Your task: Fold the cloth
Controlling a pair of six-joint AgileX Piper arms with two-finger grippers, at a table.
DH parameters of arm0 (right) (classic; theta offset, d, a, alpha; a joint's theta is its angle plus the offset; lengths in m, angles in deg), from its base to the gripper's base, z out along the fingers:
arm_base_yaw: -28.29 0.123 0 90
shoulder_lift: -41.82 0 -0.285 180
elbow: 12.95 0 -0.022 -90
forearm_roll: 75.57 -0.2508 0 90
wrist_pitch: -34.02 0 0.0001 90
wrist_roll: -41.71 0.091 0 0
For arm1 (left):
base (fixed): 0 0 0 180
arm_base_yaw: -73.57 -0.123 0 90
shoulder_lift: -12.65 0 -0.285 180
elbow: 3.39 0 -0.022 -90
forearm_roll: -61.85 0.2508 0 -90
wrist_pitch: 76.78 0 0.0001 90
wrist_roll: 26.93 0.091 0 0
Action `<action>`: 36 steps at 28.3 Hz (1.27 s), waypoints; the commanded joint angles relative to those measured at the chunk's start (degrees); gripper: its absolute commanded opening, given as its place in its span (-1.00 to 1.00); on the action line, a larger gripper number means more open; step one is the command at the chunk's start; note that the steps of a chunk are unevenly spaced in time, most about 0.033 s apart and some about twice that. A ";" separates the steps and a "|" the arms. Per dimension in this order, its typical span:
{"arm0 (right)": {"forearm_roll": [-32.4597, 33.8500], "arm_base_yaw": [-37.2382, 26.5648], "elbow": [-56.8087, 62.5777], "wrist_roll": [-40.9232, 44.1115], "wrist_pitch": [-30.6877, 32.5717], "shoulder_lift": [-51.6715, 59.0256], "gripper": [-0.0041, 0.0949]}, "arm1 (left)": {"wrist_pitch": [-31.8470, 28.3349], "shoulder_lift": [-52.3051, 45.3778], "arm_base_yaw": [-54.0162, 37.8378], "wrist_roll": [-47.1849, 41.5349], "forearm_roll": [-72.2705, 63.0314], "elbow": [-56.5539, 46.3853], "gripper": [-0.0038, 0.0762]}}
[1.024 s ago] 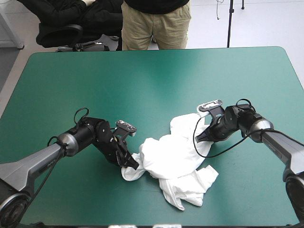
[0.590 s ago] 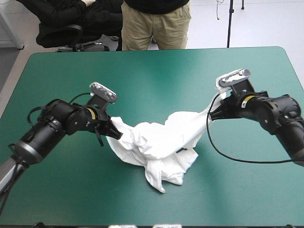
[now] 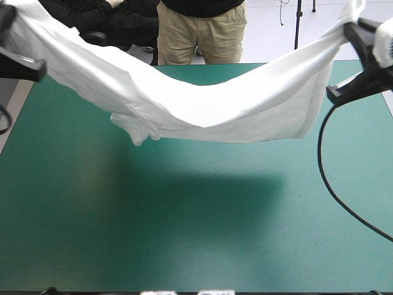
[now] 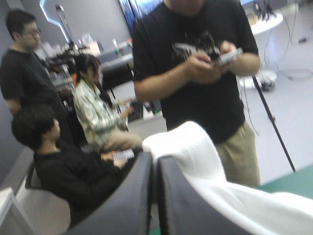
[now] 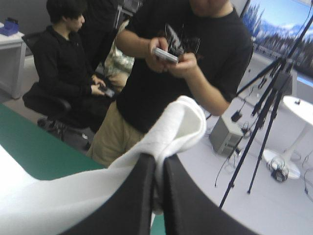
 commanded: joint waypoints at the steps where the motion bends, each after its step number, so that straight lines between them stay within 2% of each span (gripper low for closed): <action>1: -1.72 -0.11 -9.66 -2.31 -0.92 0.91 -0.95 | -6.74 -1.00 0.05 3.21 -0.28 9.25 -0.95; 5: -1.49 -0.11 -18.64 -2.23 6.95 0.91 -0.94 | -6.79 -1.00 0.05 6.53 -4.80 19.65 -0.95; 8: -1.49 -0.11 -18.85 -1.08 11.03 0.91 -0.94 | -1.64 -1.00 0.05 5.86 -5.09 20.11 -0.95; 13: -1.59 -0.11 -13.24 2.30 19.95 -0.87 -0.94 | 11.25 0.36 0.05 1.96 -1.29 12.55 -0.95; 17: -2.30 -0.11 -1.35 4.82 20.43 -2.03 -0.94 | 17.01 1.97 0.05 -2.05 1.80 -1.51 -0.95; 21: -2.11 -0.11 12.47 6.30 16.63 -3.65 -0.94 | 11.61 3.69 0.05 -6.11 4.29 -16.87 -0.95; 26: -1.97 -0.23 24.41 6.99 6.95 -9.13 -0.94 | 2.96 7.88 0.02 -14.06 9.21 -31.26 -0.95; 32: -4.07 -4.66 25.03 5.96 0.64 -19.74 -0.95 | -5.99 14.72 -6.37 -18.92 10.87 -33.78 -0.95; 36: -8.83 -8.47 20.65 2.13 -1.76 -27.57 -0.95 | -13.93 18.73 -14.56 -18.28 3.85 -33.78 -0.95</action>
